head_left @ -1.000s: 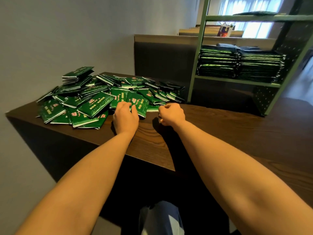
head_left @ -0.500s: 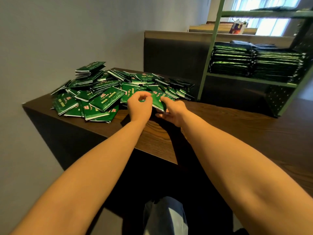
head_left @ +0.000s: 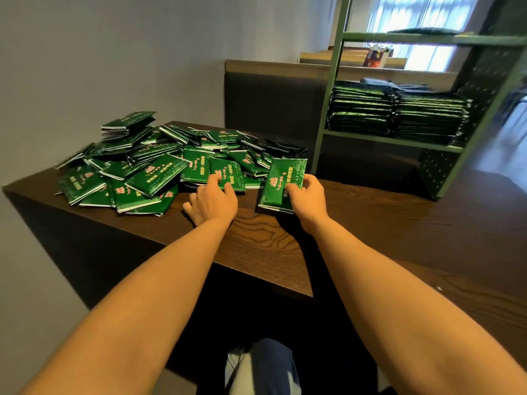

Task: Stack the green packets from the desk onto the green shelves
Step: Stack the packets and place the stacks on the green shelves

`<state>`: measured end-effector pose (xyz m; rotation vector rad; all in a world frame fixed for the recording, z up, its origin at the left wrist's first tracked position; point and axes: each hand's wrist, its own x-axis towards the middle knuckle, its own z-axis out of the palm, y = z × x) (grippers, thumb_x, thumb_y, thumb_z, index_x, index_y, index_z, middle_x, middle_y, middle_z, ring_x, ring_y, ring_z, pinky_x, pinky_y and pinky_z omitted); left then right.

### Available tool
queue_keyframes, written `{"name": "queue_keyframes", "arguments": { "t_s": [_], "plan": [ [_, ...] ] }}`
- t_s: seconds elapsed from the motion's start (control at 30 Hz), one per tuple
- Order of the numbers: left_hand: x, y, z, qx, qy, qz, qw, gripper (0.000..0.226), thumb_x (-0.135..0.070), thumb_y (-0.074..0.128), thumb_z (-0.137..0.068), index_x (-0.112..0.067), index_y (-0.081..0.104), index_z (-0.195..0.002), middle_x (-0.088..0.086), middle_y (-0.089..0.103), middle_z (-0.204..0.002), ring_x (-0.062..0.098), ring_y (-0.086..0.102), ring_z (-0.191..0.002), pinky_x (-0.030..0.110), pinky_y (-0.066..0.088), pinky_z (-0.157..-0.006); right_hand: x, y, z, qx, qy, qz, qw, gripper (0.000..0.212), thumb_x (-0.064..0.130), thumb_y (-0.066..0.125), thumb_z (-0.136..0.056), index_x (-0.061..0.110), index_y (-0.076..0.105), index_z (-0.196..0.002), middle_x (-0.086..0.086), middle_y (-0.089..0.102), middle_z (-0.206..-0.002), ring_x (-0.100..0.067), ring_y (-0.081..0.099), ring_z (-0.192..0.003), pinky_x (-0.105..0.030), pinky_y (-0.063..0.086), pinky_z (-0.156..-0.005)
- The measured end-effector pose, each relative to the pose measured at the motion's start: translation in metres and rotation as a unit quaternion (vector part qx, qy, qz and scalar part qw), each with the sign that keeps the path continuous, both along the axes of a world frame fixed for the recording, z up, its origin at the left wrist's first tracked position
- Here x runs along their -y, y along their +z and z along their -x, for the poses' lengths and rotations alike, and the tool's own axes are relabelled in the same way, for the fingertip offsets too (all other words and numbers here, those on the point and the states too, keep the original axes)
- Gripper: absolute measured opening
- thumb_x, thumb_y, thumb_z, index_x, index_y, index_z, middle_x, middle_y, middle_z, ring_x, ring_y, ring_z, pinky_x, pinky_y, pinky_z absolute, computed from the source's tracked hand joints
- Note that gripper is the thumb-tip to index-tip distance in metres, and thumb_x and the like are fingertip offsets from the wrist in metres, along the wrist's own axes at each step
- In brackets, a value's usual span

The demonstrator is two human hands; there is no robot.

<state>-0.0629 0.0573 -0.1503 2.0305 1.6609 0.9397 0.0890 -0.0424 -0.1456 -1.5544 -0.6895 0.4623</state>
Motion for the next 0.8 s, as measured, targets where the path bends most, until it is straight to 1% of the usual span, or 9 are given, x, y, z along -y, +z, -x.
{"name": "queue_keyframes", "arguments": {
  "t_s": [0.07, 0.17, 0.27, 0.33, 0.43, 0.53, 0.6, 0.7, 0.8],
  "plan": [
    [-0.001, 0.002, 0.000, 0.049, 0.007, -0.002, 0.999, 0.021, -0.040, 0.046, -0.101, -0.028, 0.060, -0.112, 0.003, 0.068, -0.098, 0.031, 0.055, -0.104, 0.044, 0.029, -0.100, 0.001, 0.001, -0.003, -0.011, 0.005, -0.007, 1.000, 0.020, 0.008, 0.061, -0.098, 0.020, 0.058, -0.114, -0.001, 0.069, -0.111, -0.024, 0.069, -0.109, -0.049, 0.055, -0.101],
    [-0.002, 0.001, 0.001, 0.158, -0.001, -0.017, 0.987, 0.019, -0.036, 0.055, -0.099, -0.020, 0.062, -0.091, -0.009, 0.054, -0.073, 0.025, 0.051, -0.087, 0.040, 0.034, -0.095, 0.003, 0.001, -0.004, -0.030, 0.022, -0.010, 0.999, 0.017, 0.006, 0.059, -0.100, 0.016, 0.060, -0.114, -0.004, 0.070, -0.114, -0.024, 0.070, -0.108, -0.046, 0.057, -0.098],
    [-0.001, 0.005, 0.002, 0.255, -0.027, -0.017, 0.967, 0.022, -0.026, 0.067, -0.093, -0.014, 0.057, -0.077, -0.010, 0.051, -0.070, 0.023, 0.056, -0.081, 0.035, 0.045, -0.079, 0.002, 0.004, -0.001, -0.040, 0.029, 0.005, 0.999, 0.010, 0.009, 0.060, -0.098, 0.016, 0.067, -0.099, -0.010, 0.074, -0.105, -0.030, 0.073, -0.100, -0.046, 0.060, -0.089],
    [0.002, 0.014, 0.002, 0.291, -0.041, -0.003, 0.956, 0.026, -0.020, 0.071, -0.088, -0.019, 0.050, -0.072, -0.010, 0.048, -0.071, 0.014, 0.050, -0.066, 0.030, 0.040, -0.066, 0.001, 0.010, -0.002, -0.073, 0.031, 0.017, 0.997, 0.010, 0.010, 0.061, -0.096, 0.013, 0.066, -0.087, -0.010, 0.070, -0.089, -0.028, 0.069, -0.085, -0.035, 0.057, -0.072],
    [0.009, 0.025, 0.001, 0.328, -0.096, 0.000, 0.940, 0.021, -0.010, 0.071, -0.084, -0.018, 0.051, -0.083, -0.004, 0.050, -0.078, 0.015, 0.047, -0.064, 0.025, 0.038, -0.056, 0.002, 0.026, 0.001, -0.178, 0.023, 0.027, 0.983, 0.012, 0.012, 0.064, -0.094, 0.010, 0.059, -0.084, -0.011, 0.059, -0.087, -0.025, 0.061, -0.083, -0.035, 0.048, -0.069],
    [0.027, 0.037, -0.007, 0.355, -0.137, 0.056, 0.923, 0.023, -0.010, 0.068, -0.087, -0.017, 0.059, -0.107, -0.002, 0.053, -0.082, 0.009, 0.049, -0.064, 0.012, 0.038, -0.051, 0.002, 0.039, 0.007, -0.256, 0.028, 0.020, 0.966, 0.013, 0.012, 0.065, -0.095, 0.007, 0.060, -0.106, -0.016, 0.068, -0.106, -0.031, 0.070, -0.098, -0.045, 0.059, -0.086],
    [0.040, 0.041, -0.017, 0.388, -0.159, 0.096, 0.903, 0.025, -0.010, 0.067, -0.088, -0.012, 0.065, -0.113, -0.001, 0.061, -0.090, 0.007, 0.055, -0.074, 0.013, 0.043, -0.059, 0.002, 0.044, 0.014, -0.292, 0.030, 0.023, 0.956, 0.027, 0.015, 0.061, -0.098, 0.007, 0.057, -0.124, -0.018, 0.070, -0.118, -0.031, 0.072, -0.100, -0.048, 0.062, -0.081],
    [0.056, 0.043, -0.029, 0.393, -0.181, 0.117, 0.894, 0.004, -0.010, 0.063, -0.090, -0.011, 0.067, -0.090, 0.000, 0.062, -0.082, 0.009, 0.055, -0.075, 0.017, 0.043, -0.061, 0.002, 0.048, 0.022, -0.325, 0.046, 0.029, 0.944, 0.032, 0.020, 0.055, -0.103, 0.010, 0.058, -0.133, -0.017, 0.068, -0.128, -0.032, 0.070, -0.110, -0.049, 0.061, -0.077],
    [0.053, 0.041, -0.035, 0.328, -0.199, 0.063, 0.921, 0.036, -0.013, 0.057, -0.091, -0.016, 0.044, -0.058, -0.005, 0.042, -0.057, 0.002, 0.037, -0.051, 0.014, 0.030, -0.047, 0.002, 0.044, 0.021, -0.305, 0.028, 0.025, 0.952, 0.014, 0.014, 0.055, -0.103, 0.007, 0.061, -0.114, -0.016, 0.070, -0.113, -0.030, 0.070, -0.100, -0.051, 0.061, -0.084]
  ]
}}
